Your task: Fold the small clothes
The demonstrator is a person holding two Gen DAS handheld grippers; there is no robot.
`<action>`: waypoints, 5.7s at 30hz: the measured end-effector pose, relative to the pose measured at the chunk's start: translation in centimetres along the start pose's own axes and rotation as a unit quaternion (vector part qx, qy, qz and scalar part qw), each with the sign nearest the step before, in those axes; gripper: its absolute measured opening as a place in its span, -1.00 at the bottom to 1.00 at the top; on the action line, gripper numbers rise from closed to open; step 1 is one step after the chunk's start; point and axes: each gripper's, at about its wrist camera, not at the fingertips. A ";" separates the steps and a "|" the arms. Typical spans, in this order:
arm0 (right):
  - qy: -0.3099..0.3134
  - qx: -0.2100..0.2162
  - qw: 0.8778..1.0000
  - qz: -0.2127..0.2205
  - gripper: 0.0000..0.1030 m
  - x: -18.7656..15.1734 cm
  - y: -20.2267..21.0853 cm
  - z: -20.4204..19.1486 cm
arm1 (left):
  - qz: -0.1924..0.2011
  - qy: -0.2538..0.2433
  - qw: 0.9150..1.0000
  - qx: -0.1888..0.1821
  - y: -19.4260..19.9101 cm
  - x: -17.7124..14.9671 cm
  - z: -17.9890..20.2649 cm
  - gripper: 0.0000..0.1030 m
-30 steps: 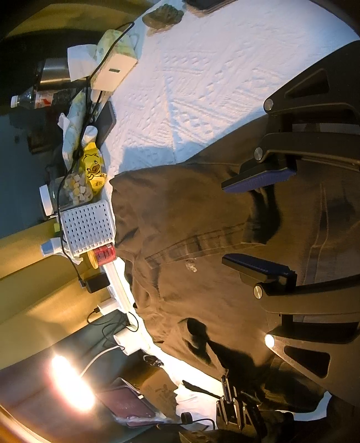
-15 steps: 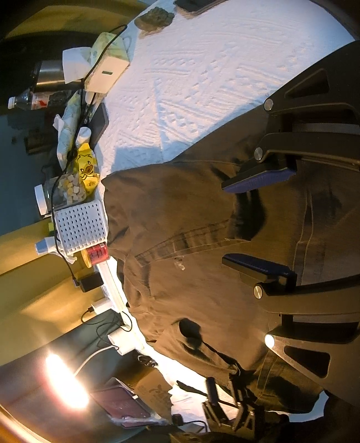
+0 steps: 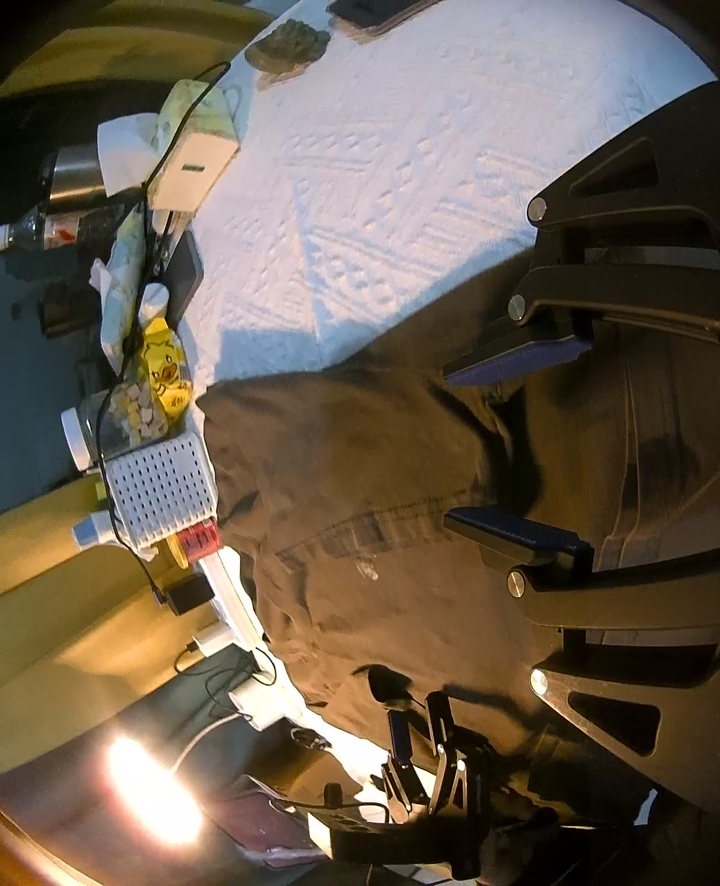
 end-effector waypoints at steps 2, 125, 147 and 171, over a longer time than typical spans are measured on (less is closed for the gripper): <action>0.000 -0.001 1.000 0.002 -0.06 0.0 0.1 0.0 | 0.010 0.001 1.000 -0.019 0.6 0.0 0.4 0.34; 0.036 -0.095 0.985 0.141 -0.89 4.0 7.5 2.1 | 0.249 0.094 0.929 0.257 19.9 -9.5 -1.6 -0.91; 0.050 -0.096 0.983 0.147 -0.89 9.5 4.0 1.3 | 0.243 0.075 0.930 0.264 18.4 -5.5 -5.8 -0.91; 0.074 -0.103 0.979 0.160 -0.89 16.4 -2.0 1.1 | 0.232 0.032 0.929 0.286 16.0 1.0 -10.8 -0.91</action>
Point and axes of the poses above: each gripper's, at about its wrist camera, not at the fingertips, and y roughly against the way its jaws point, z to its right, x to its top, and after that the axes turned 13 degrees about -x, right-handed
